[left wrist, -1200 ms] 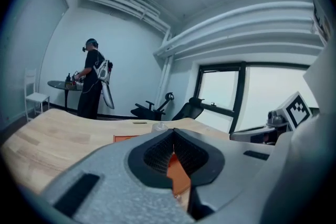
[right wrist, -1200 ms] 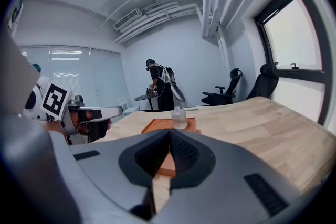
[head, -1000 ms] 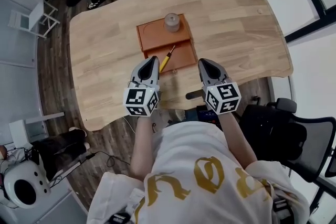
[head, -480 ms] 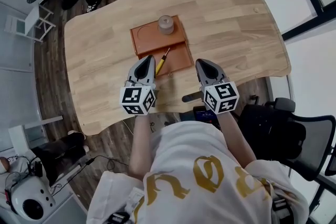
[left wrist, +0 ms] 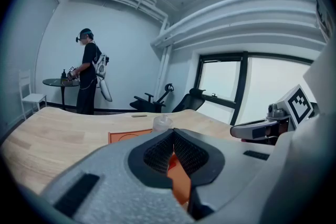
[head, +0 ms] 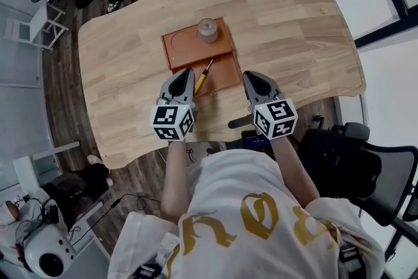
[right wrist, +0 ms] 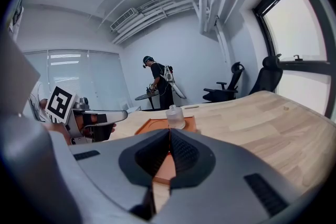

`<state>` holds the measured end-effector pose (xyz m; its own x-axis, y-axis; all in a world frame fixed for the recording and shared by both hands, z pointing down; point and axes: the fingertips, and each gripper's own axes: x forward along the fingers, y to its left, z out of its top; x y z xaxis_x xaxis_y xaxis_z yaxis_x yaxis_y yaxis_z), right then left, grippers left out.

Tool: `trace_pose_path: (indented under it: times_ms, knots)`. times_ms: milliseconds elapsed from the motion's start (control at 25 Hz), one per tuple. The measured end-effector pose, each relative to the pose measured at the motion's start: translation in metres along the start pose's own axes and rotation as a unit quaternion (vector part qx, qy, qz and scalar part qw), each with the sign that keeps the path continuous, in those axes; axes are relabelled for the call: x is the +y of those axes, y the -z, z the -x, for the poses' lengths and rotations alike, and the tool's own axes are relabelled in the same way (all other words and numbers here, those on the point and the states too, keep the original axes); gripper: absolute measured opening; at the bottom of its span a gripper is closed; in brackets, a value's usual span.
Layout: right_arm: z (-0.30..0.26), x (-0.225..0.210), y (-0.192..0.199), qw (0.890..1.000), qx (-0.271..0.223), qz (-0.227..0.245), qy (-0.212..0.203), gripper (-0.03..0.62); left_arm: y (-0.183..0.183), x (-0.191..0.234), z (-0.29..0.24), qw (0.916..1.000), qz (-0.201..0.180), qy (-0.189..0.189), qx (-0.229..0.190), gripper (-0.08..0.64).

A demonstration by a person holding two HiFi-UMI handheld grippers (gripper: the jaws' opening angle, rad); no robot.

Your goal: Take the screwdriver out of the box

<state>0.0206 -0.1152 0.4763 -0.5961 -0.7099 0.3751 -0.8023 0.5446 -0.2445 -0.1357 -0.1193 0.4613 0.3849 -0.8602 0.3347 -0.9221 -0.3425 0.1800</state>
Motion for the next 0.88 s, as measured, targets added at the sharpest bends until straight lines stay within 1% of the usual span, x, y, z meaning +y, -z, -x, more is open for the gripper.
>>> trace_pose_path:
  times_ms: [200, 360, 480, 640, 760, 880]
  knots:
    - [-0.010, -0.002, 0.008, 1.000, 0.016, -0.006, -0.006, 0.012, 0.020, 0.008, -0.014, 0.9992, 0.022, -0.001, 0.034, 0.009]
    - [-0.018, -0.004, 0.018, 0.999, 0.031, -0.007, -0.012, 0.012, 0.032, 0.008, -0.022, 0.9984, 0.013, 0.003, 0.056, 0.009]
    - [-0.026, -0.005, 0.024, 0.999, 0.043, -0.007, -0.019, 0.011, 0.045, 0.010, -0.030, 0.9968, 0.015, 0.009, 0.078, 0.009]
    - [-0.037, -0.006, 0.031, 0.998, 0.056, -0.008, -0.028, 0.011, 0.060, 0.015, -0.041, 0.9936, 0.011, 0.014, 0.111, 0.009]
    - [-0.043, -0.008, 0.035, 0.997, 0.066, -0.010, -0.033, 0.011, 0.068, 0.017, -0.046, 0.9913, 0.016, 0.017, 0.130, 0.009]
    - [-0.049, -0.008, 0.039, 0.996, 0.074, -0.013, -0.044, 0.011, 0.080, 0.019, -0.049, 0.9876, 0.013, 0.018, 0.156, 0.009]
